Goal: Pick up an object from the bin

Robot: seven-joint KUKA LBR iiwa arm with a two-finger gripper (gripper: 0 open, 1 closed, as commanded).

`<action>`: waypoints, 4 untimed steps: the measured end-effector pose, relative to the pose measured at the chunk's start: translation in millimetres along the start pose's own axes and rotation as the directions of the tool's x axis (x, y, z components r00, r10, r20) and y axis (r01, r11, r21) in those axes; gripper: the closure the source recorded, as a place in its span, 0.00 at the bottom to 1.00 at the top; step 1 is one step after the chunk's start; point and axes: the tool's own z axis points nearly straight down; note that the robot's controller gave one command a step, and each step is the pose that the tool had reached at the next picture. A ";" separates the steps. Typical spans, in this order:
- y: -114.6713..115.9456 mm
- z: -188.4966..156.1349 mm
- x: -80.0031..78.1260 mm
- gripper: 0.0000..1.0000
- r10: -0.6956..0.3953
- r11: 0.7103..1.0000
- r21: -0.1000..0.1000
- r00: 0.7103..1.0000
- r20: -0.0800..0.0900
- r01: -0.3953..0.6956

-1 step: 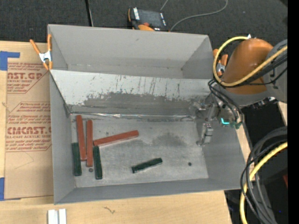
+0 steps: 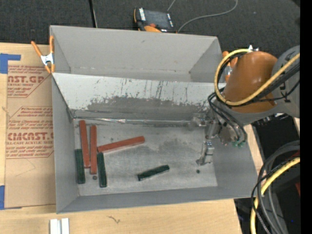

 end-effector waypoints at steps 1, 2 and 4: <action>52.7 101.5 33.5 0.00 0.043 0.999 -0.001 0.999 -0.009 -0.043; 103.5 100.7 42.3 0.00 0.123 0.992 -0.001 0.992 0.002 -0.123; 79.5 -92.6 23.0 1.00 0.151 0.989 0.000 0.989 0.012 -0.151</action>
Offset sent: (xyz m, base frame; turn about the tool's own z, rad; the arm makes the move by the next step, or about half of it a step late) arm -0.0308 0.0487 -0.0963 0.0468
